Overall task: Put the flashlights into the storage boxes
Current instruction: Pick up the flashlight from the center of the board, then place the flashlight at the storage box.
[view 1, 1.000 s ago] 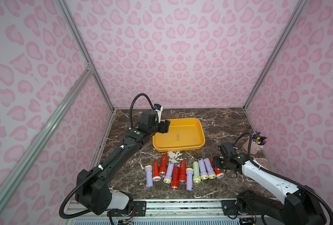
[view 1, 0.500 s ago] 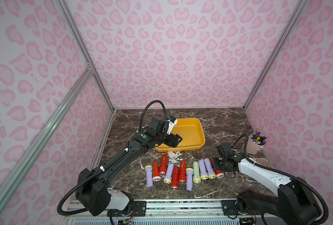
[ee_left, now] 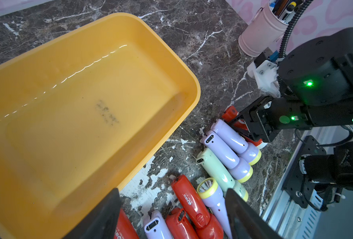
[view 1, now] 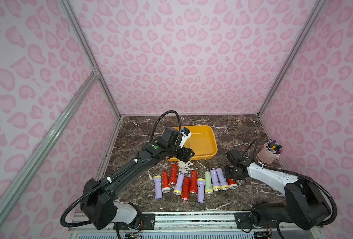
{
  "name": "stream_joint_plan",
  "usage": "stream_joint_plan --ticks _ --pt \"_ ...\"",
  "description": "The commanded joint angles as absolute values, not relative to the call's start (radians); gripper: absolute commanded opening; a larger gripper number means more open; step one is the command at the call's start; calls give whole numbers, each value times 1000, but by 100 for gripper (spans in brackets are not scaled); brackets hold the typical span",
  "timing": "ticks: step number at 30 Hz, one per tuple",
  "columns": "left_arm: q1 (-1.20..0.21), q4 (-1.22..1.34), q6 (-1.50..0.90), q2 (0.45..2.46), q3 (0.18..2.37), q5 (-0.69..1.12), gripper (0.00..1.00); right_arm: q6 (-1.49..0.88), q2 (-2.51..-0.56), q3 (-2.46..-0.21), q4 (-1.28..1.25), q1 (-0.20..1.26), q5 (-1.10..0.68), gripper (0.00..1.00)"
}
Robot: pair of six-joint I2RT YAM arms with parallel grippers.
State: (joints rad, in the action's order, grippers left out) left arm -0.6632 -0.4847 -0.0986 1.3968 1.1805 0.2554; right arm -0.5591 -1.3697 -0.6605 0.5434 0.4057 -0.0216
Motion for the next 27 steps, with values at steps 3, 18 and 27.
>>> stream_joint_plan --ticks 3,18,27 --pt "-665 -508 -51 1410 1184 230 81 -586 -1389 -692 563 407 18 36" --pt "-664 -469 0 1462 1234 163 81 -560 -1404 -1008 741 407 84 35" --pt "-653 -401 8 1552 1330 131 82 -521 -1559 -1280 707 410 46 35"
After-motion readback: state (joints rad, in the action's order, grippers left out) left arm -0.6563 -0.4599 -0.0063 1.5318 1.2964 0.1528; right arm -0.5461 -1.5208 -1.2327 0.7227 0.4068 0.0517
